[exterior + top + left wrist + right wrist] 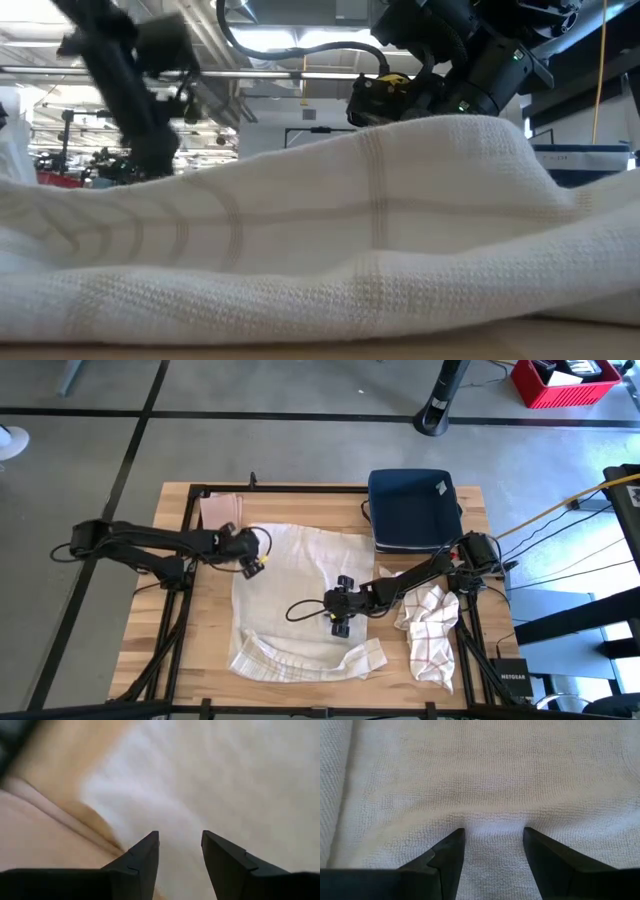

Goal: Fold towel
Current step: Fold the white patterned towel

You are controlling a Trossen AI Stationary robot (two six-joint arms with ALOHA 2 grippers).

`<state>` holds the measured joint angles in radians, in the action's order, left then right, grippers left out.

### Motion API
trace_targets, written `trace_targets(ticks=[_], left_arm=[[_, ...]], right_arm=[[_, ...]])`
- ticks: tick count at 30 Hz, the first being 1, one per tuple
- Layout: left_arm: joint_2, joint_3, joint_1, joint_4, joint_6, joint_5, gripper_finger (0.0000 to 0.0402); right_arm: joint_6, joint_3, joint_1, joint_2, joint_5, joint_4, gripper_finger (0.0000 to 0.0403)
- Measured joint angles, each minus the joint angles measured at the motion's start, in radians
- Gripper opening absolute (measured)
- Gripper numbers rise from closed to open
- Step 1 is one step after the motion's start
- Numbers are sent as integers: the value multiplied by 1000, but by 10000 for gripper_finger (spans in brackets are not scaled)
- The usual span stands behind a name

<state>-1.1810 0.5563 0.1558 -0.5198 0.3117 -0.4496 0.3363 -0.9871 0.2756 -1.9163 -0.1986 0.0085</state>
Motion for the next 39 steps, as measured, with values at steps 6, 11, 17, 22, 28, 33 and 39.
trace_targets(ticks=[6, 11, 17, 22, 28, 33, 39], left_arm=[[-60, -128, -54, 204, 142, 285, 141], [-72, -137, -132, 240, 187, 493, 141], [-36, -74, -153, 92, 156, 586, 141], [49, 68, -125, -149, 100, 384, 141], [131, 97, -85, -206, 161, -176, 140], [106, -4, 30, -53, 102, -194, 140], [68, -40, 109, -162, 122, -175, 140]], right_arm=[[0, 0, 0, 0, -1, -1, 204], [0, 0, 0, 0, -1, -5, 204], [0, 0, 0, 0, -1, -6, 204], [-1, 0, 0, 0, -2, -8, 204], [-1, 0, 0, 0, -3, -7, 204], [-1, 0, 0, 0, -28, -5, 204], [-1, 0, 0, 0, -28, -5, 204]])
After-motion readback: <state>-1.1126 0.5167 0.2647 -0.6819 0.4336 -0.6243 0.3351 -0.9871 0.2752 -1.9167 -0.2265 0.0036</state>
